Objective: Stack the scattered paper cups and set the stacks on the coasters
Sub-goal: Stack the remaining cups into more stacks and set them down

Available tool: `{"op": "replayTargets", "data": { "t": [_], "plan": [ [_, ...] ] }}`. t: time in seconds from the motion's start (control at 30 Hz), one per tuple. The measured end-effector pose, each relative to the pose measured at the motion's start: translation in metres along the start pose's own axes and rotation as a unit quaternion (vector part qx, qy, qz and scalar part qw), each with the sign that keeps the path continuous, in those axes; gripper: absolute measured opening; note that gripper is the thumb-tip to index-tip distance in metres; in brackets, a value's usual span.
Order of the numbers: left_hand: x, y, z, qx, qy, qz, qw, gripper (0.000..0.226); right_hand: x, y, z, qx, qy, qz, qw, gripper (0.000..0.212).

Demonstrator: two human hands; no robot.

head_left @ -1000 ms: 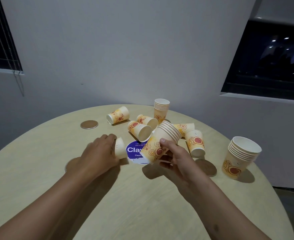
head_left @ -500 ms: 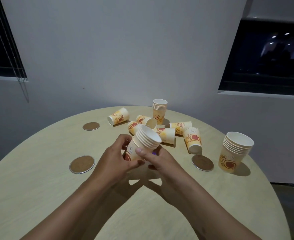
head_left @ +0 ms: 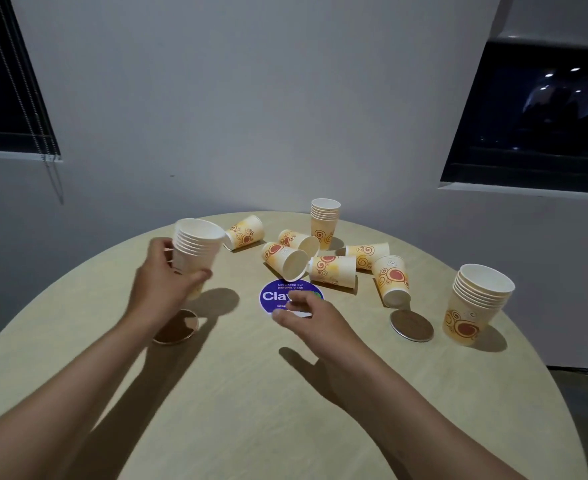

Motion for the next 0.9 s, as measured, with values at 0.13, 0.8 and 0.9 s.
{"op": "replayTargets", "data": {
  "t": [0.13, 0.8, 0.9],
  "plan": [
    [-0.012, -0.046, -0.029, -0.067, 0.021, -0.010, 0.997, 0.066, -0.041, 0.012, -0.012, -0.004, 0.101, 0.069, 0.993, 0.037],
    [0.186, 0.132, 0.042, 0.314, -0.160, -0.258, 0.900, 0.047, -0.175, 0.007, -0.036, 0.064, 0.330, 0.286, 0.897, 0.074],
    [0.246, 0.149, 0.026, 0.322, -0.198, -0.346, 0.859, 0.073, -0.175, 0.012, -0.034, 0.066, 0.324, 0.164, 0.929, 0.085]
  ]
}}
Point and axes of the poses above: each hand's wrist, its own z-axis away from the middle knuckle, its own x-axis out of the palm, y = z × x, the point moved 9 cm from there along -z, towards the middle knuckle, and after that the axes turned 5 degrees about -z, right-handed, at the moved point
